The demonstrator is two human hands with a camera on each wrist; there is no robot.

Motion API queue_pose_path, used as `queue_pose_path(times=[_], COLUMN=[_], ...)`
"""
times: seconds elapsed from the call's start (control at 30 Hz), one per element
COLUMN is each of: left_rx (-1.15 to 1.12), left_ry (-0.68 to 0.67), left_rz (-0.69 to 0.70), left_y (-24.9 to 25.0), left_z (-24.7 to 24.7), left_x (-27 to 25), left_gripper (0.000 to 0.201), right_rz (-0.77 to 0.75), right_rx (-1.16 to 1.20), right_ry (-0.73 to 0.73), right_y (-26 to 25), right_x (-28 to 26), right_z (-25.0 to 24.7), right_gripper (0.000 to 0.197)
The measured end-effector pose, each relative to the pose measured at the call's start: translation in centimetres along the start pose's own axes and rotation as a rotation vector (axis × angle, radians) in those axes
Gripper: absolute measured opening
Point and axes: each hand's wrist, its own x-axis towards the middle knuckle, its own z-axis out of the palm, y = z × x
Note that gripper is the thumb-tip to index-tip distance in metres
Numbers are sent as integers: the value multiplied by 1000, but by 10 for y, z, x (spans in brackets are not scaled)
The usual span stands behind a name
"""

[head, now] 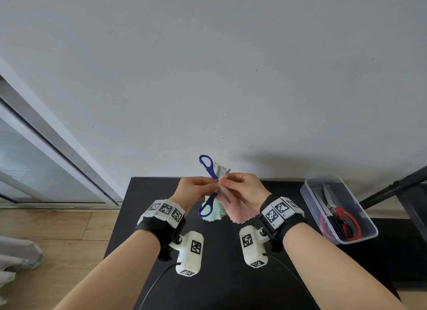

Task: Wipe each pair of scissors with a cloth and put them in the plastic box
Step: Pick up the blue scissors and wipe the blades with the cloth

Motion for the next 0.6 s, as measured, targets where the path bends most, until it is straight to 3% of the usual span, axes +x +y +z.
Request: queue_pose_path(times=[0.27, 0.6], left_rx=[128, 286], left_ry=[17, -17], left_rz=[51, 59], left_y=[0, 4], left_z=[3, -3], left_x=[-1, -2], left_gripper=[14, 3], right_rz=[-70, -84], right_rx=[-258, -189], right_ry=[90, 162], right_y=[7, 2], right_x=[4, 4], right_z=[0, -11], right_gripper=[10, 10])
